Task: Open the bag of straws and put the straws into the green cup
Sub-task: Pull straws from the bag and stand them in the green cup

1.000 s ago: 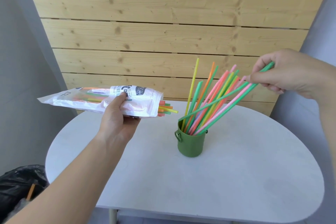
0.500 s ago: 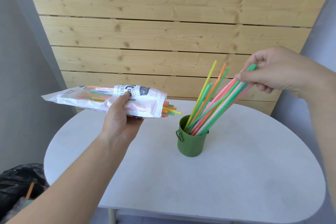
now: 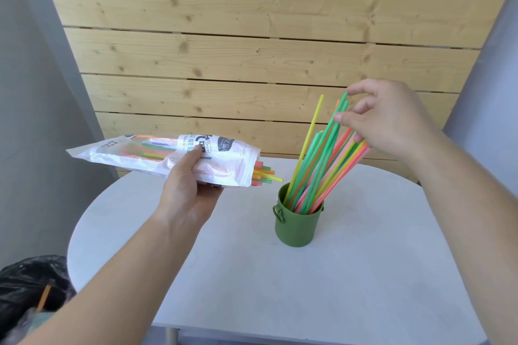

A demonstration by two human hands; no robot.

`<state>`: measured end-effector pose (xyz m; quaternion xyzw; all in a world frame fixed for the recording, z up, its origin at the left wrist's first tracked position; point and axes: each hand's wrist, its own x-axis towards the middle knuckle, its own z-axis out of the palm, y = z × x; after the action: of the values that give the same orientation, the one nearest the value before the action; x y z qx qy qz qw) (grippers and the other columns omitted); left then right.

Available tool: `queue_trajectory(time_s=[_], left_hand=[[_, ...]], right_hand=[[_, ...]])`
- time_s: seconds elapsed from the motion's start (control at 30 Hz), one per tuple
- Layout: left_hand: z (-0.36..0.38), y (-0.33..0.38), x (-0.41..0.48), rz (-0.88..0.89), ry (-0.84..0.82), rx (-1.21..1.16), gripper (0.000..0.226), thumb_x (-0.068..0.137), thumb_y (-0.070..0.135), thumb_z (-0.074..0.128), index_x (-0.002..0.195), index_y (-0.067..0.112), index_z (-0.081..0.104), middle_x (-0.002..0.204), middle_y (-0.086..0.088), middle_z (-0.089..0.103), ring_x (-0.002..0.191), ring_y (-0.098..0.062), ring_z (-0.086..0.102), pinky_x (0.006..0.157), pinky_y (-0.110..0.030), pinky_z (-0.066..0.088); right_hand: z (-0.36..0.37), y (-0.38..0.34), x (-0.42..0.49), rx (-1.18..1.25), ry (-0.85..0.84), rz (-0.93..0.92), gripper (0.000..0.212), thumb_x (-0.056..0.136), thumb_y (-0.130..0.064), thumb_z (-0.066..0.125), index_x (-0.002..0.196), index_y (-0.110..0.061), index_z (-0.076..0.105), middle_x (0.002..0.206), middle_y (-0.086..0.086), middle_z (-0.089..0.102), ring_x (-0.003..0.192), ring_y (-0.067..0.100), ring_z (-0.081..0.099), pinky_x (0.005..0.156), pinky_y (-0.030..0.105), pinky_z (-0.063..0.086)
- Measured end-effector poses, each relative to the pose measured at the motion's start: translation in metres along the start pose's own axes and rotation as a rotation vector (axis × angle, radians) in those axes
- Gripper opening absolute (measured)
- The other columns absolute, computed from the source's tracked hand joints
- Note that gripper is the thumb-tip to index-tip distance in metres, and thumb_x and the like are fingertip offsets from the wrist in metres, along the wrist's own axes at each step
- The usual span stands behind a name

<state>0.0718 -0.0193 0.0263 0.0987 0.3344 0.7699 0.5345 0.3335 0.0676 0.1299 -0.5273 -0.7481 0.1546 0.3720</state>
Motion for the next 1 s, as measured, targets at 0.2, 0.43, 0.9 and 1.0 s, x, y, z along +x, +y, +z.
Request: queue_trajectory(time_s=[0.2,0.43,0.9,1.0], left_hand=[[0.0,0.001,-0.001,-0.008,0.003,-0.011,0.018,0.101,0.011,0.061,0.119,0.008,0.066,0.129,-0.014,0.073,0.118,-0.03,0.071,0.106,-0.054,0.052],[0.002,0.005,-0.004,-0.007,0.002,-0.02,0.019,0.102,0.01,0.06,0.119,0.008,0.065,0.131,-0.014,0.072,0.118,-0.029,0.071,0.106,-0.053,0.053],[0.016,0.01,-0.015,0.023,-0.055,-0.003,0.04,0.102,0.012,0.059,0.142,0.003,0.057,0.128,-0.013,0.073,0.122,-0.03,0.069,0.104,-0.05,0.054],[0.016,0.008,-0.017,0.021,-0.066,0.011,0.047,0.102,0.013,0.059,0.147,0.002,0.052,0.135,-0.016,0.069,0.125,-0.032,0.067,0.1,-0.051,0.056]], right_hand=[[0.015,0.001,-0.006,-0.056,0.159,-0.069,0.043,0.08,-0.029,0.081,0.121,-0.025,0.066,0.093,-0.008,0.071,0.067,0.022,0.069,0.058,0.036,0.057],[0.02,0.005,-0.007,-0.181,0.243,-0.166,0.049,0.08,-0.035,0.081,0.124,-0.018,0.069,0.12,0.006,0.064,0.098,0.029,0.065,0.09,0.04,0.053],[0.091,-0.038,-0.082,0.392,-0.3,0.244,0.039,0.095,-0.058,0.049,0.094,-0.02,0.06,0.057,-0.002,0.063,0.04,0.012,0.046,0.049,0.026,0.035],[0.098,-0.04,-0.084,0.591,-0.256,0.301,0.027,0.098,-0.041,0.056,0.095,-0.015,0.063,0.052,-0.003,0.054,0.038,0.012,0.039,0.044,0.023,0.03]])
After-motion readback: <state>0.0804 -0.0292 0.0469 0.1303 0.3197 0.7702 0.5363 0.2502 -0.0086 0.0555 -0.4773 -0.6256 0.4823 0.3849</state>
